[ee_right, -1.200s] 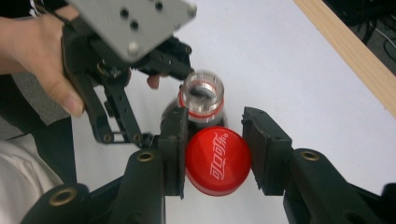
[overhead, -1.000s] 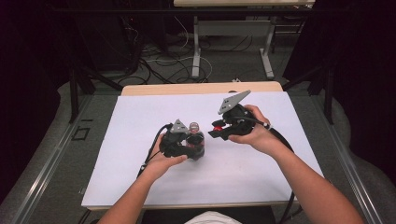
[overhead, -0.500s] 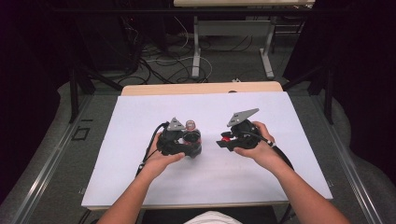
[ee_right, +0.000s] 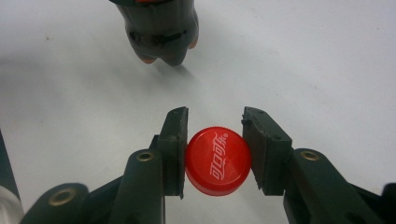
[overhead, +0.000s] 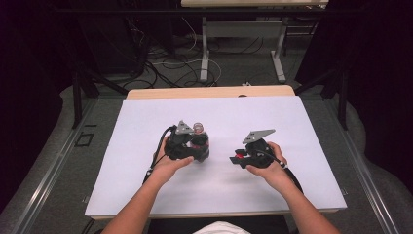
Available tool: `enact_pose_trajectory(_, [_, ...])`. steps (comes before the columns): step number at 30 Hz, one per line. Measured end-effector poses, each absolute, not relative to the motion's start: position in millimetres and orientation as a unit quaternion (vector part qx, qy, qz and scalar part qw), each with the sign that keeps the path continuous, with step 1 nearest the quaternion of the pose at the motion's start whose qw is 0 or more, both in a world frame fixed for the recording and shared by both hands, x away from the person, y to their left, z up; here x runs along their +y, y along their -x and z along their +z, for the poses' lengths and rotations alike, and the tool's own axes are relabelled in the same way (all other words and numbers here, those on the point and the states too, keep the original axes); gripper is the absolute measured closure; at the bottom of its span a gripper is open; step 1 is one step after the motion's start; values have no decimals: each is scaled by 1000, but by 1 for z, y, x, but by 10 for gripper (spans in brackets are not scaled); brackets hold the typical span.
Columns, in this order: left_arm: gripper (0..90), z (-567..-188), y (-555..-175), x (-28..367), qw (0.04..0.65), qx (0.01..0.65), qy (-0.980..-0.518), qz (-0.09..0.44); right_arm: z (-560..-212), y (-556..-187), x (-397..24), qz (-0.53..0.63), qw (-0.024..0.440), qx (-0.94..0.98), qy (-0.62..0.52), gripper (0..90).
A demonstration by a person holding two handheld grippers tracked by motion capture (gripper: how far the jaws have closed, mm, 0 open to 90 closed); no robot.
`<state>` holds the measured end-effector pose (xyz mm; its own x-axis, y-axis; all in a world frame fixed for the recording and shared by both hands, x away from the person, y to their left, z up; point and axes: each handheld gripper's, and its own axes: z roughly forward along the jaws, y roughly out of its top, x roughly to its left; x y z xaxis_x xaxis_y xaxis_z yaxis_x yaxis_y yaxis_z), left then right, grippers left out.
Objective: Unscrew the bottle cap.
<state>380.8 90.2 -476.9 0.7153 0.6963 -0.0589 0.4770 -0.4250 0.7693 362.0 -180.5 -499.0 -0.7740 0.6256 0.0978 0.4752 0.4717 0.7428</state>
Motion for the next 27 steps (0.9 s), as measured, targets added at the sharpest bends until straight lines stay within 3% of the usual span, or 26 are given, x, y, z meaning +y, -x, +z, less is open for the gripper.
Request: enact_pose_trajectory(27, [303,-459,-422,63,419,361,-821,139,-520,-350,-197,421,104,829,-354,613])
